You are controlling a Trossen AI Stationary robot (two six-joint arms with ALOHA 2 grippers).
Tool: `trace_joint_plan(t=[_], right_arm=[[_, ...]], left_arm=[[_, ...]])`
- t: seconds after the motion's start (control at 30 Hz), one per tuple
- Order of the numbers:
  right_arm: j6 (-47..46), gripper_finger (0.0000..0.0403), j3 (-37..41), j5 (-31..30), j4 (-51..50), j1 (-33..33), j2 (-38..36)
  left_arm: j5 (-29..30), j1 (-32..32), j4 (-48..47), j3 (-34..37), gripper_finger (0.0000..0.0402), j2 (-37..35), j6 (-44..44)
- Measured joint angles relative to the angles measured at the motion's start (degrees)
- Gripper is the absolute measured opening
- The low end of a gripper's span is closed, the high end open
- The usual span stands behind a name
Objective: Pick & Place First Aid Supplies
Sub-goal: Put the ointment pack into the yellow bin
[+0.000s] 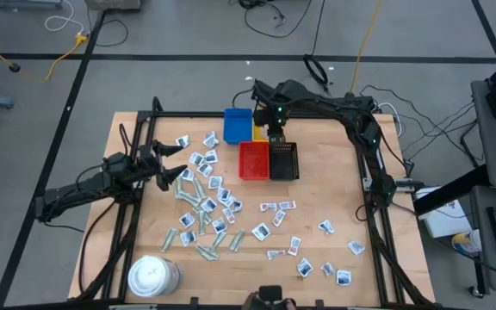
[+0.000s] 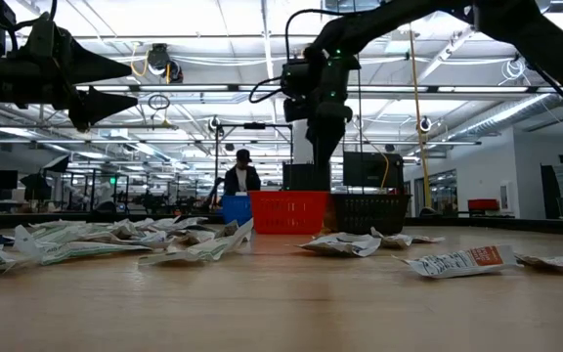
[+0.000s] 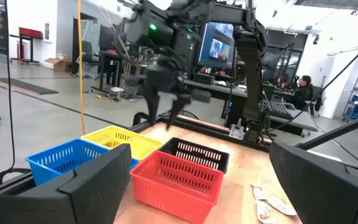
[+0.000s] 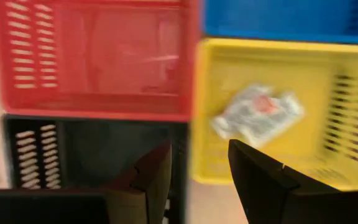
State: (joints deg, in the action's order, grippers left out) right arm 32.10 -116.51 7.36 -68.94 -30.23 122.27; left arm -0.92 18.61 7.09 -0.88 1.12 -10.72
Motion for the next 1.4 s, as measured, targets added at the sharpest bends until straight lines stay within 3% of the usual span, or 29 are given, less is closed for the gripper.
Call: trace_joint_plan(t=[0.57,0.93,1.17,1.4], right_arm=[[-9.18,0.0150,32.50,-0.05,11.75,20.72,-21.94],[-17.88,0.0149,36.33,-2.96,11.73,31.40,-24.32],[-21.30,0.0149,36.97,-3.26,12.09,32.40,-24.30],[-23.13,0.0149,44.54,-3.04,18.69,34.44,-24.30]], left_arm=[[0.01,0.02,0.00,0.01,0.0390,0.01,0.00],[0.01,0.02,0.00,0.00,0.0390,-0.01,0.00],[0.01,0.00,0.00,0.00,0.0390,0.01,0.00],[0.01,0.02,0.00,-0.01,0.0390,-0.01,0.00]])
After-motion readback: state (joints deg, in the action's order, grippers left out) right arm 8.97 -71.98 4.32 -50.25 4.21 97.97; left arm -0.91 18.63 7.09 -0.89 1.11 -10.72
